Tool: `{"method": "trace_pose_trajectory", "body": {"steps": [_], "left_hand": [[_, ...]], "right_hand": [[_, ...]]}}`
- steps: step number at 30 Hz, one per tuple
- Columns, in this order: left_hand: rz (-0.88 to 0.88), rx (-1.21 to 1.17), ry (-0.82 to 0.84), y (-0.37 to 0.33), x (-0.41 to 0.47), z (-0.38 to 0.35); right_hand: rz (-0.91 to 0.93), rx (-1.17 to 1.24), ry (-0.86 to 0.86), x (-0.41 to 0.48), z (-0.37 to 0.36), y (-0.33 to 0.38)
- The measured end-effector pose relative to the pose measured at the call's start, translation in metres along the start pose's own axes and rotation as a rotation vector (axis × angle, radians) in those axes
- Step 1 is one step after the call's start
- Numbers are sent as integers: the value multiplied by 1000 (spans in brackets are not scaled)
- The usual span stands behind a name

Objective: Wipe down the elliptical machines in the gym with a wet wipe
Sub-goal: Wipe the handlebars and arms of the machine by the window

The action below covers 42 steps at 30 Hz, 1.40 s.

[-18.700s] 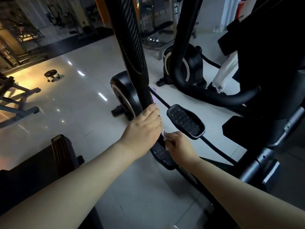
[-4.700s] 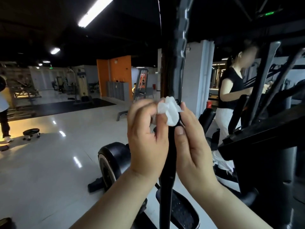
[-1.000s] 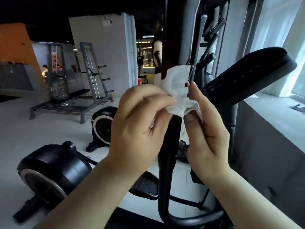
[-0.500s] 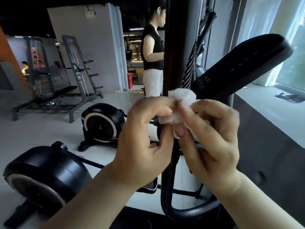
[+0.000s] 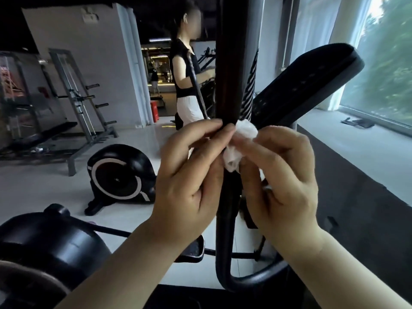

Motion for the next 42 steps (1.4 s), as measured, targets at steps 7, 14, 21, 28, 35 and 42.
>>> {"method": "trace_pose_trajectory", "body": {"steps": [7, 14, 21, 28, 35, 42], "left_hand": [[-80, -43, 0, 9, 7, -8], [-32, -63, -123, 9, 31, -12], [-59, -92, -165, 22, 68, -14], [-56, -6, -246, 27, 110, 0], [-88, 14, -267, 30, 133, 3], [-111, 51, -284, 31, 139, 13]], "right_hand": [[-67, 52, 11, -23, -4, -12], [-137, 125, -187, 15, 2, -2], [-216, 243, -209, 36, 2, -13], [-96, 228, -156, 55, 10, 2], [-126, 378, -212, 115, 17, 0], [7, 210, -171, 103, 20, 17]]}}
Point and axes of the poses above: each hand's wrist, its own x-axis towards the middle knuckle, its own z-axis out of the back of the hand, y = z × x, the point moved 8 cm from there along x, towards the middle knuckle, and after that the axes turned 11 degrees about -z, right-handed, at the moved point
